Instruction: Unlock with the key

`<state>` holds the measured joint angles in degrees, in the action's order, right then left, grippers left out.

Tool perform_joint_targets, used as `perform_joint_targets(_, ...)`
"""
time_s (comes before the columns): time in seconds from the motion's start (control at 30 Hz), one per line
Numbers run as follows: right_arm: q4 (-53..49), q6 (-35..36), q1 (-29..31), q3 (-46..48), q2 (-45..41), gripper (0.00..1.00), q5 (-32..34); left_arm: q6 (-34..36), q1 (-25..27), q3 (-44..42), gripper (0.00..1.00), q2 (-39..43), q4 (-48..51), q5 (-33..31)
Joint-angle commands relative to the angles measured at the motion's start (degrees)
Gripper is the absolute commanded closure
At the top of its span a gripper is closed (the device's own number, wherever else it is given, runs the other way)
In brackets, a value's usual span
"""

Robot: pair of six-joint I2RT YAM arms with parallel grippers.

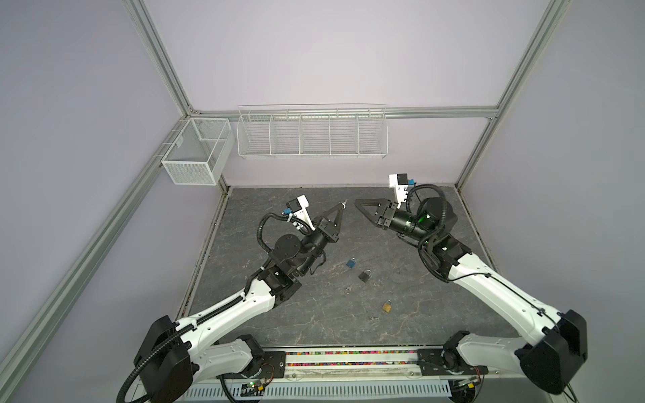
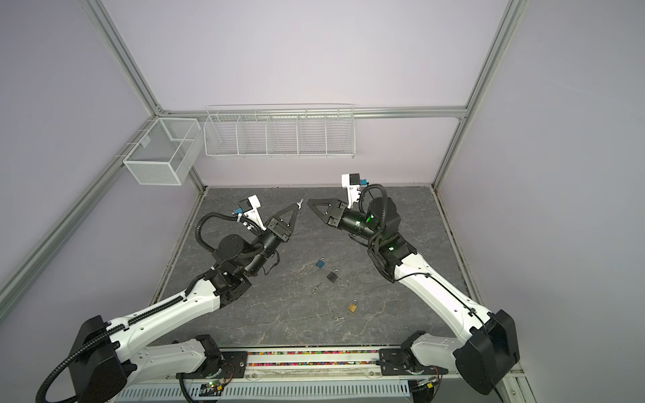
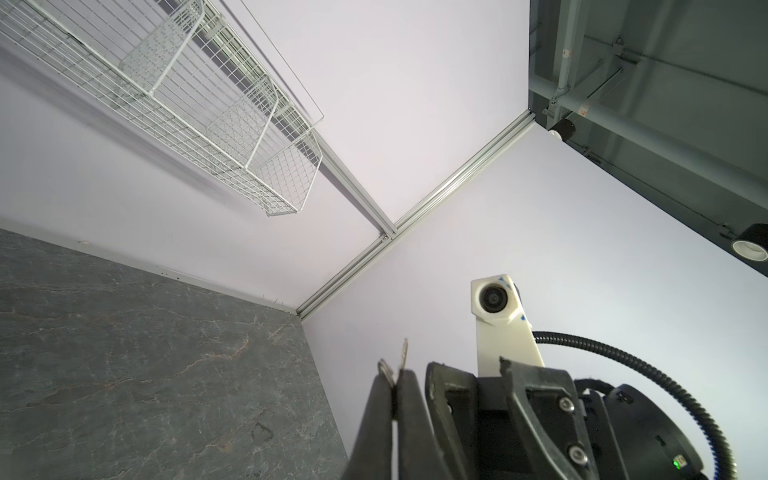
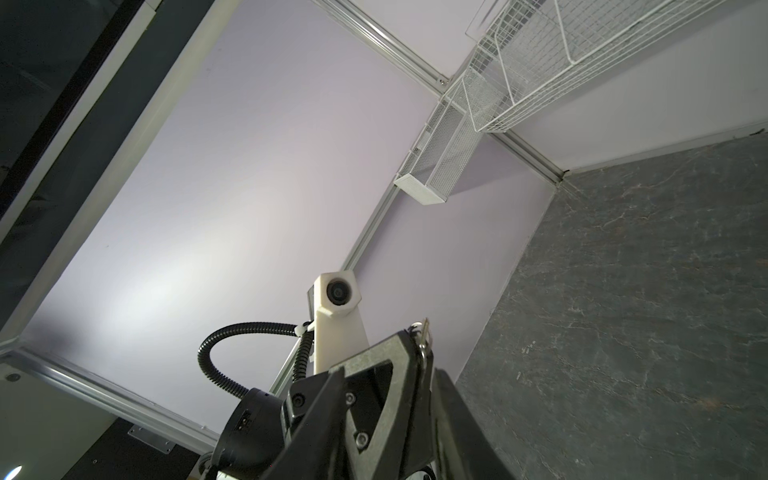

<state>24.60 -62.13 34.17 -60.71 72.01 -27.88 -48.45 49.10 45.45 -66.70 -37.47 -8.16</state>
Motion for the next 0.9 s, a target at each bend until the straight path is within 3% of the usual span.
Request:
perform_joint_targets(0.0, 5.13, -2.16, 0.79, 1.21, 1.18, 0.68, 1.87, -0.79, 0.39, -0.19, 1.00, 0.32, -2.16, -0.98)
perform_joint_targets(0.5, 10.54, -0.93, 2.16, -0.37, 5.10, 0.74, 3.16, -2.48, 0.47, -0.21, 1.00, 1.88, -1.44, 0.42)
perform_joint_targets(0.87, 8.58, 0.22, 2.18, -2.56, 6.46, 0.77, 2.66, -2.80, 0.58, -0.21, 1.00, 1.83, -1.00, 0.52)
